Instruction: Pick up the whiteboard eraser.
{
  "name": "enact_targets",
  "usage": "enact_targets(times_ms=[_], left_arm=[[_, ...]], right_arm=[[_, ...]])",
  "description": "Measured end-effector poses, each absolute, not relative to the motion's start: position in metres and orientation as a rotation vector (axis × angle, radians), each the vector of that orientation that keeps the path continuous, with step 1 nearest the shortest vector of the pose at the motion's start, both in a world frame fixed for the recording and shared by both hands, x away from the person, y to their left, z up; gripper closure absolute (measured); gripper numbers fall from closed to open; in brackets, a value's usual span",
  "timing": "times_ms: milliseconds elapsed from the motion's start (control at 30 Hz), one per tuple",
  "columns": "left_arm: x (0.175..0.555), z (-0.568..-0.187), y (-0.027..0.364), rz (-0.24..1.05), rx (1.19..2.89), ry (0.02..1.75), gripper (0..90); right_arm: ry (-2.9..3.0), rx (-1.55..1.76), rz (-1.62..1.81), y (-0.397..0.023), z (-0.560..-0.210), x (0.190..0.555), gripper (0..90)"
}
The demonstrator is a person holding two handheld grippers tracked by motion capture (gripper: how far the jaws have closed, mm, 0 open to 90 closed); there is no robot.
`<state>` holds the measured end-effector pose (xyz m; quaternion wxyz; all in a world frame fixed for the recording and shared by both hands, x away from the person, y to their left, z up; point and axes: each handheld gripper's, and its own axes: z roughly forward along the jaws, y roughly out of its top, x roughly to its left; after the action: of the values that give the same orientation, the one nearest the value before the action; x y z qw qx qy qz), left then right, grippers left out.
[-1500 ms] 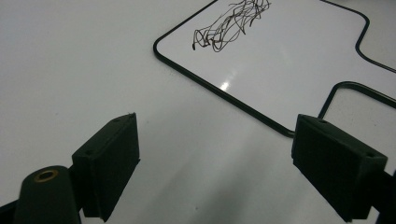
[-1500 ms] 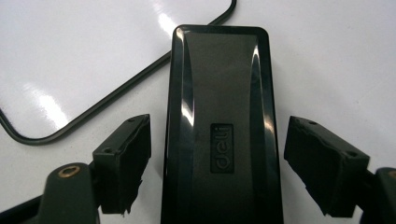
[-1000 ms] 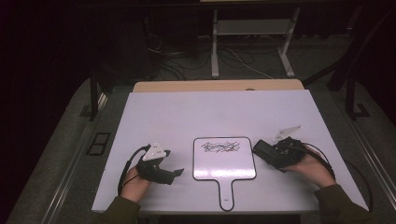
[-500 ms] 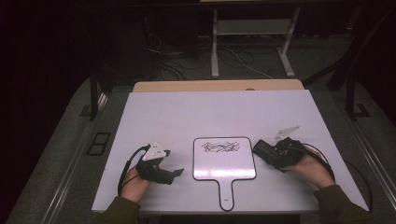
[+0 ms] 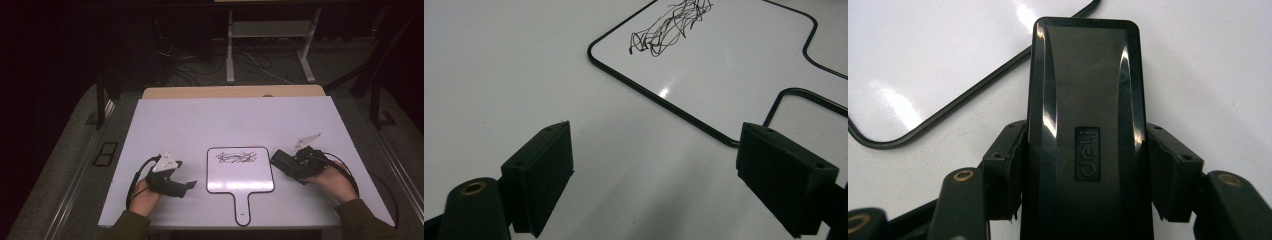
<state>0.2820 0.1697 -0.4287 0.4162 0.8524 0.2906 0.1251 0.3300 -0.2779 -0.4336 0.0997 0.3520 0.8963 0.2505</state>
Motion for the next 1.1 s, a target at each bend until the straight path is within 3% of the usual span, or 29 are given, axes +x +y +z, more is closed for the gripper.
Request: enact_targets(times_ms=[1100], left_arm=[[0.283,-0.429,0.169,0.312,2.148,0.73,14.1]], right_arm=[[2.587,1.084,0.853,-0.285,-0.42,0.33,38.8]])
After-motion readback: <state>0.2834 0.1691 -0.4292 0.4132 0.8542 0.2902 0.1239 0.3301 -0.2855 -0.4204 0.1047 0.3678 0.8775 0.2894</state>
